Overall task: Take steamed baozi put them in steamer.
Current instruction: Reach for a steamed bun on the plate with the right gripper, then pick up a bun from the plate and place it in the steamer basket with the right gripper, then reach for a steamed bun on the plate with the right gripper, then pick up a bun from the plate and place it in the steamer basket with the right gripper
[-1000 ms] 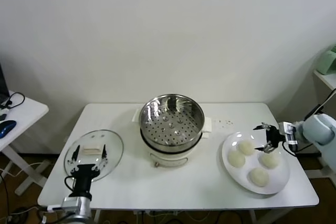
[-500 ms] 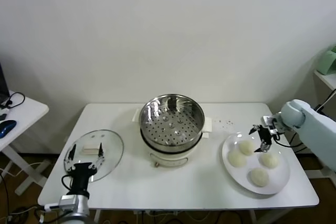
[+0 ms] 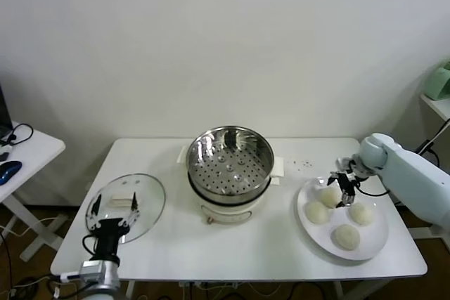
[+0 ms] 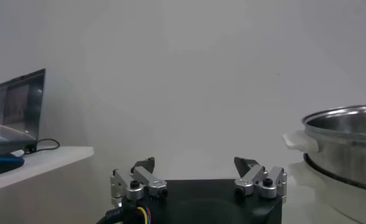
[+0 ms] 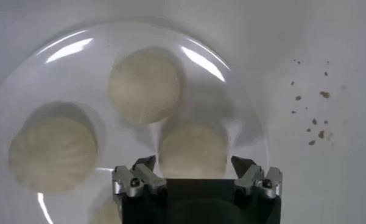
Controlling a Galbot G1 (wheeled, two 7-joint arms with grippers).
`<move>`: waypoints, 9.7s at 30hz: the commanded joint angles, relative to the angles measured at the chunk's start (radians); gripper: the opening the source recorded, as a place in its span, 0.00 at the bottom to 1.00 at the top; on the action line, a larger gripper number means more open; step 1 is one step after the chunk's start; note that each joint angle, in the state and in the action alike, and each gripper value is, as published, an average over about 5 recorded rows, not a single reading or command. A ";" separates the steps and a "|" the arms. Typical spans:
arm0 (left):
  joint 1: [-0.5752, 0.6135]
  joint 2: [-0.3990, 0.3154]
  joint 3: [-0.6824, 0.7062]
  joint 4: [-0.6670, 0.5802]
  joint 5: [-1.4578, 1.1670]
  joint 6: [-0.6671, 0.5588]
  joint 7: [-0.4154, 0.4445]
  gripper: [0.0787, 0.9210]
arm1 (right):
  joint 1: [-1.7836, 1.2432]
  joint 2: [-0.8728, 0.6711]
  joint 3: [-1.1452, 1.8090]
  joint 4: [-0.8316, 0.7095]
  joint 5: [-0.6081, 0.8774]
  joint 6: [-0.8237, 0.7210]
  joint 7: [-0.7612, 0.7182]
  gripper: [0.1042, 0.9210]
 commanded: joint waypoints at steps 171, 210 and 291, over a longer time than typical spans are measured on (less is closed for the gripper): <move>0.098 0.014 0.050 -0.038 0.023 -0.001 -0.048 0.88 | -0.004 -0.138 -0.161 0.278 0.232 -0.079 0.064 0.88; 0.094 0.011 0.052 -0.029 0.024 -0.004 -0.049 0.88 | 0.057 -0.143 -0.169 0.269 0.325 -0.098 0.059 0.74; 0.068 -0.011 0.112 -0.040 0.048 0.008 -0.054 0.88 | 0.511 0.583 -0.706 -0.024 0.883 -0.201 0.112 0.75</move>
